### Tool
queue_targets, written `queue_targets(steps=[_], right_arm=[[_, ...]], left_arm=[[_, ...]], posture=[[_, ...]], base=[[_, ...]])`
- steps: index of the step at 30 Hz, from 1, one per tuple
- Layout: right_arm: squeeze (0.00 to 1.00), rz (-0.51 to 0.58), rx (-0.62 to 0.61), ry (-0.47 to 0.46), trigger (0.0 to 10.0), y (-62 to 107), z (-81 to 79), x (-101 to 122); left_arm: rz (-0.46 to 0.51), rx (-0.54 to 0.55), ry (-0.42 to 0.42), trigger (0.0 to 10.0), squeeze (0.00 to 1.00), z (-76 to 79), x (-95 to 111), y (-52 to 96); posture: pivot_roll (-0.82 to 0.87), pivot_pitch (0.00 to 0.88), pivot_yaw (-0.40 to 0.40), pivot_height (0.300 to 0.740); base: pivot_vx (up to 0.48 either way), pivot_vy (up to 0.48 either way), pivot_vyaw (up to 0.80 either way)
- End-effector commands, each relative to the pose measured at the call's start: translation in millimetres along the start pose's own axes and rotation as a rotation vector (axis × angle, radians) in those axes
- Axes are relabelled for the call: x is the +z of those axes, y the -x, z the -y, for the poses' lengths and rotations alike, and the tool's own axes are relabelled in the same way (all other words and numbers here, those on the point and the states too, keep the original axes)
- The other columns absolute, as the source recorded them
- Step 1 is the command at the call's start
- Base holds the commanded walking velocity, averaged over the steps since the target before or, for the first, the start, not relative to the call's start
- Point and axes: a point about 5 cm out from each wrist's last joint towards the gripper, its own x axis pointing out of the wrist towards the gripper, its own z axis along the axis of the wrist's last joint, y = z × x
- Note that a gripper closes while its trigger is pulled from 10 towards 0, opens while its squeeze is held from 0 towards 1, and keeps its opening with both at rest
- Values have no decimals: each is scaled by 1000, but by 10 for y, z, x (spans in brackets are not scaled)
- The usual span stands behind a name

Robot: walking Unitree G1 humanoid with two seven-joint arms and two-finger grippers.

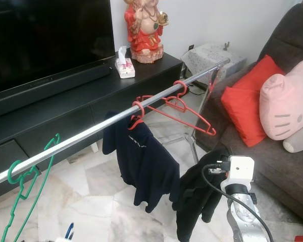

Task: Hang hanger

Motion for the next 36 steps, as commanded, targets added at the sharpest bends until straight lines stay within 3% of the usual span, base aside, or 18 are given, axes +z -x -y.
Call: queue_targets(steps=[1, 4, 19, 36], right_arm=[[0, 18, -3, 3, 10000, -49, 20, 48], [0, 21, 6, 2, 10000, -69, 1, 58], [0, 22, 13, 1, 10000, -73, -15, 60], [0, 26, 27, 12, 10000, -76, -60, 58]], left_arm=[[-20, 3, 23, 10000, 0, 29, -63, 5], [-39, 14, 59, 10000, 0, 34, -84, 4], [-22, -2, 83, 10000, 0, 81, -6, -20], [-46, -25, 68, 10000, 0, 120, -32, -23]], posture=[[-2, 0, -81, 740], [1, 0, -85, 740], [-8, 0, -79, 740], [-16, 0, -65, 740]], base=[[0, 0, 0], [0, 0, 0], [0, 0, 0], [-271, 0, 0]])
